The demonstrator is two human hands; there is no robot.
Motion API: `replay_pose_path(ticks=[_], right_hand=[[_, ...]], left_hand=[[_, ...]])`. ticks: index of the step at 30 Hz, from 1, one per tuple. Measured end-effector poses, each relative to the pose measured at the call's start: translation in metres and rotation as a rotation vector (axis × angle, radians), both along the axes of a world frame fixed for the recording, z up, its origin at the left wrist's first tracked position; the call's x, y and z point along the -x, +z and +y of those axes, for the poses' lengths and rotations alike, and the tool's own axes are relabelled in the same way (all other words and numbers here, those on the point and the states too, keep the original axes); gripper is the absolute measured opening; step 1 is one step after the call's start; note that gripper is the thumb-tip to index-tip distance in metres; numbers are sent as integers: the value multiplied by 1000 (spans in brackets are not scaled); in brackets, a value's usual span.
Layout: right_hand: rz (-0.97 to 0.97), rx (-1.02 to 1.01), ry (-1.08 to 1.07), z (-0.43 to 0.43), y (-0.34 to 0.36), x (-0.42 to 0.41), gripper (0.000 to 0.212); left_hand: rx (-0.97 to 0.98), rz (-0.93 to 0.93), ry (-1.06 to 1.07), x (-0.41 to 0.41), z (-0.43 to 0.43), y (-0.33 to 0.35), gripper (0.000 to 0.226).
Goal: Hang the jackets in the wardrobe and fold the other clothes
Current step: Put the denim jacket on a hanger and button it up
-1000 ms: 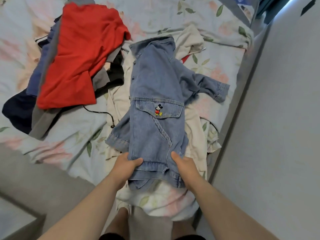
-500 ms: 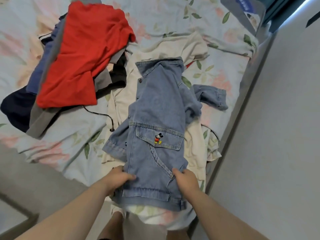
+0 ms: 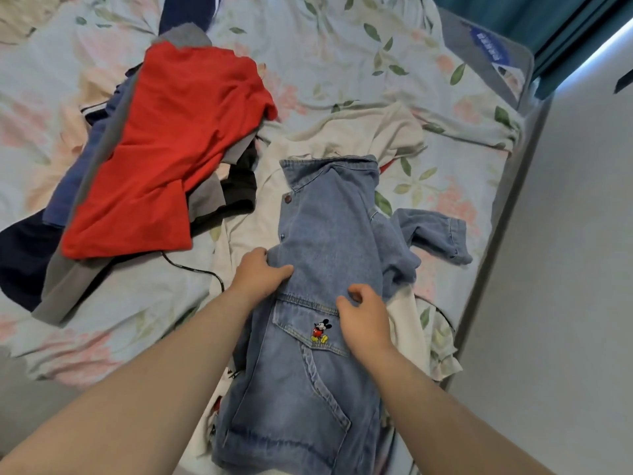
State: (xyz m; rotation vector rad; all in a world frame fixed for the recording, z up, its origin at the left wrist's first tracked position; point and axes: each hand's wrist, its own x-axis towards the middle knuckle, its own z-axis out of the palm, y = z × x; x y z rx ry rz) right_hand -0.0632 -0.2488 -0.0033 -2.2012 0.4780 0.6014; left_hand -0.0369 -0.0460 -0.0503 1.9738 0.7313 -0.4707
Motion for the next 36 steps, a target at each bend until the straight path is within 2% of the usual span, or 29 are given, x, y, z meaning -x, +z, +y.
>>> replay_pose_path(ticks=[2,4,5,9,12,15,18,21,23,25,26,28,30,31,34,36], right_hand=[[14,-51,-2,4,0,-9,31],[19,-125,-13,8,3,-20,27],[17,-156,-15,9,4,-25,25],[6,-218,-4,8,11,-40,22],[-22,-267,-19,7,21,-51,31],[-34,-356,-108,7,33,-62,55],[-6,-478,-260,9,40,-71,64],[21,-389,-204,1,40,-75,45],[61,-333,-141,-10,38,-74,24],[104,-371,-172,-23,38,-70,14],[130,-419,-218,-30,39,-68,14],[172,-551,-326,-42,43,-62,18],[190,-703,-417,-49,52,-53,21],[194,-768,-447,-51,60,-48,22],[193,-895,-507,-50,91,-29,26],[186,-941,-518,-44,115,-13,26]], left_hand=[[307,76,202,-12,2,-2,70],[395,103,250,-21,8,-3,82],[382,109,205,-25,10,-2,79],[299,109,-6,-33,2,20,36],[353,27,-25,-26,-20,49,31],[307,-136,-236,-7,-48,77,21],[272,-221,-466,10,-73,89,27],[-30,-342,-702,26,-90,90,39],[-101,-392,-763,37,-96,92,34],[58,-397,-658,48,-96,95,23],[157,-393,-510,53,-95,99,17],[234,-411,-76,55,-94,103,16],[233,-370,308,51,-91,110,29],[255,-309,378,49,-87,116,41],[505,-229,192,44,-86,140,84],[607,-260,82,45,-90,165,76]])
